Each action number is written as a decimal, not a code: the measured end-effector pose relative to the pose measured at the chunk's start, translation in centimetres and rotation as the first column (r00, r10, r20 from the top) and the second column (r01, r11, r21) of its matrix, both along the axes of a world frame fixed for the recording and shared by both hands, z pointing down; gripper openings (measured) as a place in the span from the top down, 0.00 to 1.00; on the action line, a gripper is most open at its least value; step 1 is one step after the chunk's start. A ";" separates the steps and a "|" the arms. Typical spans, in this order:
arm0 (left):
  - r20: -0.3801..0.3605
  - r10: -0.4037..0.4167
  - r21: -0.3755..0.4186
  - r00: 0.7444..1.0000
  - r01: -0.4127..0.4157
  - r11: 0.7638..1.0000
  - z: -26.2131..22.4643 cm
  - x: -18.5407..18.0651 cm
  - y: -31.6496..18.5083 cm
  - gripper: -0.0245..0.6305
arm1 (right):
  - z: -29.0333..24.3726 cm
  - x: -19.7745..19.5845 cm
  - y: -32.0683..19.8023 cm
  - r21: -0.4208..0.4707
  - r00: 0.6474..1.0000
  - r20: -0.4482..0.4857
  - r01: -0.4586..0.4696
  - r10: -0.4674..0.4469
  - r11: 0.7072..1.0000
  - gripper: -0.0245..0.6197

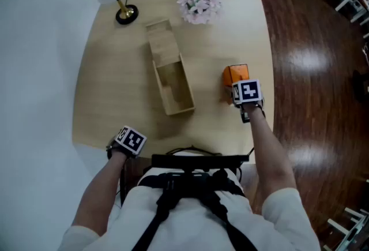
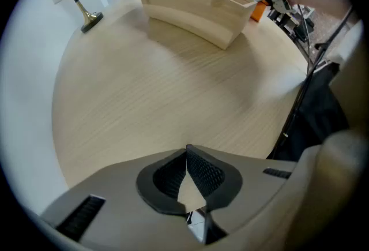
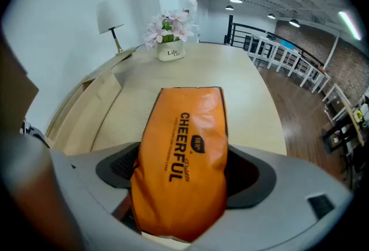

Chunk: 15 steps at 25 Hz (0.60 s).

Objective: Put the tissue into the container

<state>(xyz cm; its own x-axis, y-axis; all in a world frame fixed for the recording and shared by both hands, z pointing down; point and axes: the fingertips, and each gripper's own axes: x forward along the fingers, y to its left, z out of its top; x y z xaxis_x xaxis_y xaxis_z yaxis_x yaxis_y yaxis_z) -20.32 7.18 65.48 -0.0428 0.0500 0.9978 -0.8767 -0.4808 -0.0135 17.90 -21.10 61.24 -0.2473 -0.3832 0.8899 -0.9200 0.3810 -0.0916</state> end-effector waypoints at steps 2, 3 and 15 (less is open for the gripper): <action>-0.025 0.002 0.017 1.000 -0.002 1.000 0.0 0.1 -0.4 0.96 | 0.0 1.1 -0.2 0.006 0.998 -0.035 -0.043 0.043 0.999 0.26; -0.031 0.002 0.026 1.000 -0.001 1.000 0.0 -0.1 -0.5 0.96 | 0.0 1.4 -0.2 0.007 0.997 -0.039 -0.060 0.060 0.998 0.26; -0.387 -0.300 0.289 0.872 0.423 0.859 -1.7 0.0 -2.9 0.96 | -2.3 1.8 2.0 0.040 0.993 -0.022 -0.119 0.120 0.992 0.27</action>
<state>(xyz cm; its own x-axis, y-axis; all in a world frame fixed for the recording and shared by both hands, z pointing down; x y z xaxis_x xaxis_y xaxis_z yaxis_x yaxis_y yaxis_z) -20.33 4.24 63.77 0.2294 -0.3595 0.9045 -0.9713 -0.1445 0.1889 19.74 -19.08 58.90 -0.1766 -0.4428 0.8791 -0.9608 0.2713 -0.0563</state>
